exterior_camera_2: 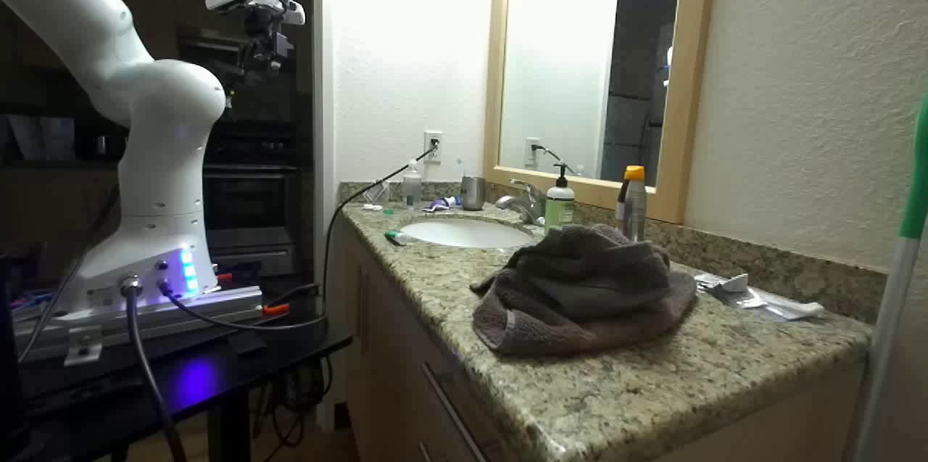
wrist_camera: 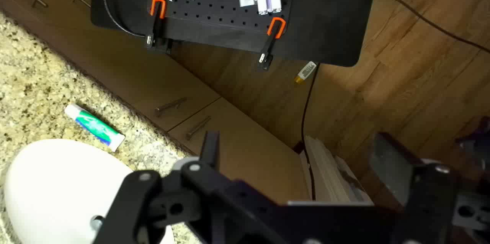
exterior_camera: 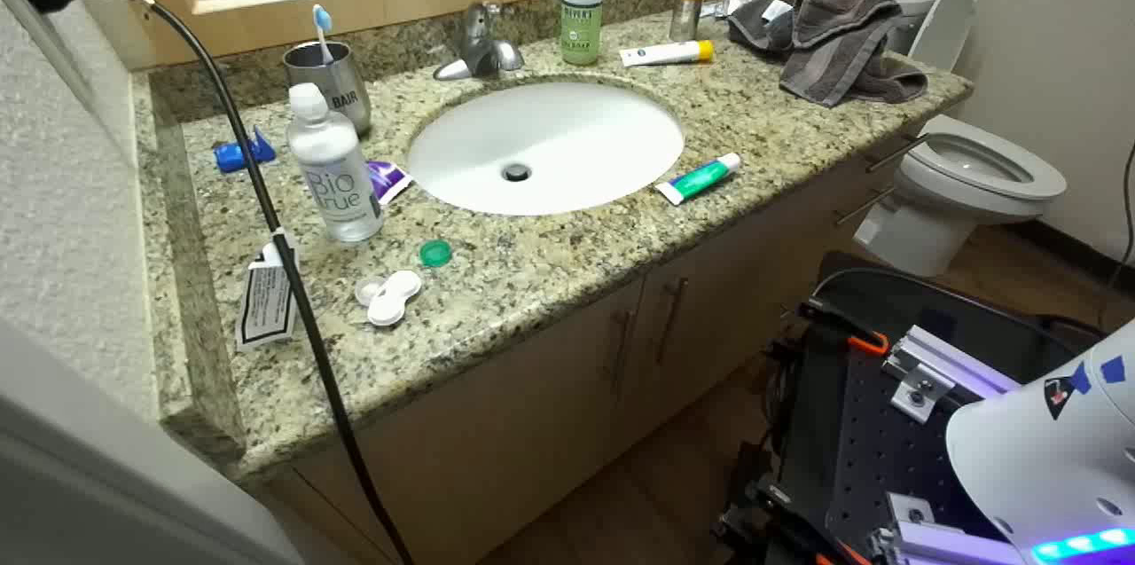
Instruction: Move the green tube to the right side of the sink counter
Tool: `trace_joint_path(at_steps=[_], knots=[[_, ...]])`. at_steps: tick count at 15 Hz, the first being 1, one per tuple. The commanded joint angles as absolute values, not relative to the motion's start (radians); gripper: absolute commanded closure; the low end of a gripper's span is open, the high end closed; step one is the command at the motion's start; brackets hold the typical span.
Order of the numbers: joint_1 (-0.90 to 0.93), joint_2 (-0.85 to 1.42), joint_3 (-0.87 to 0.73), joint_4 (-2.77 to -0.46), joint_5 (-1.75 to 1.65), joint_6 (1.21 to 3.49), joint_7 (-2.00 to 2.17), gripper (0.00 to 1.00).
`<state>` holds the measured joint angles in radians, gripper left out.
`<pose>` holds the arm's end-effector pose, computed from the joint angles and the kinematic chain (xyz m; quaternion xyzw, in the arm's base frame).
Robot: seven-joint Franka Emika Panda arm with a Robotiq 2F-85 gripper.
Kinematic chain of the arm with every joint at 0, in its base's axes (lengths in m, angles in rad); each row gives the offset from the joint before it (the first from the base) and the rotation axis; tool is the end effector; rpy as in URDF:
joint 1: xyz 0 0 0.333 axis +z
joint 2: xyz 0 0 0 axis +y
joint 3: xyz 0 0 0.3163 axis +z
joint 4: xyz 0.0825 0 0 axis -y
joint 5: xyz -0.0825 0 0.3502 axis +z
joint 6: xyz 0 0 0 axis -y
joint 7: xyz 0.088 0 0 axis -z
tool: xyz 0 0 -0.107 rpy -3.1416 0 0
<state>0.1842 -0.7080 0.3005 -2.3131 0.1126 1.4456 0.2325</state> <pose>0.2371 0.1690 0.5651 0.9915 0.0840 -0.0730 0.0669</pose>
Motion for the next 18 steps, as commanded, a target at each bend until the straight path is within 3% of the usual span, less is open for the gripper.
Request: trace_joint_path(at_steps=[1,4,13,18], knots=[[0.184,-0.707,0.301,-2.311,0.112,1.444,0.233,0.00],[0.142,-0.662,0.306,-2.299,0.111,1.461,0.309,0.00],[-0.144,-0.648,-0.031,-2.346,-0.054,1.555,0.335,0.00],[-0.200,-0.633,-0.072,-2.338,-0.041,1.538,0.366,0.00]])
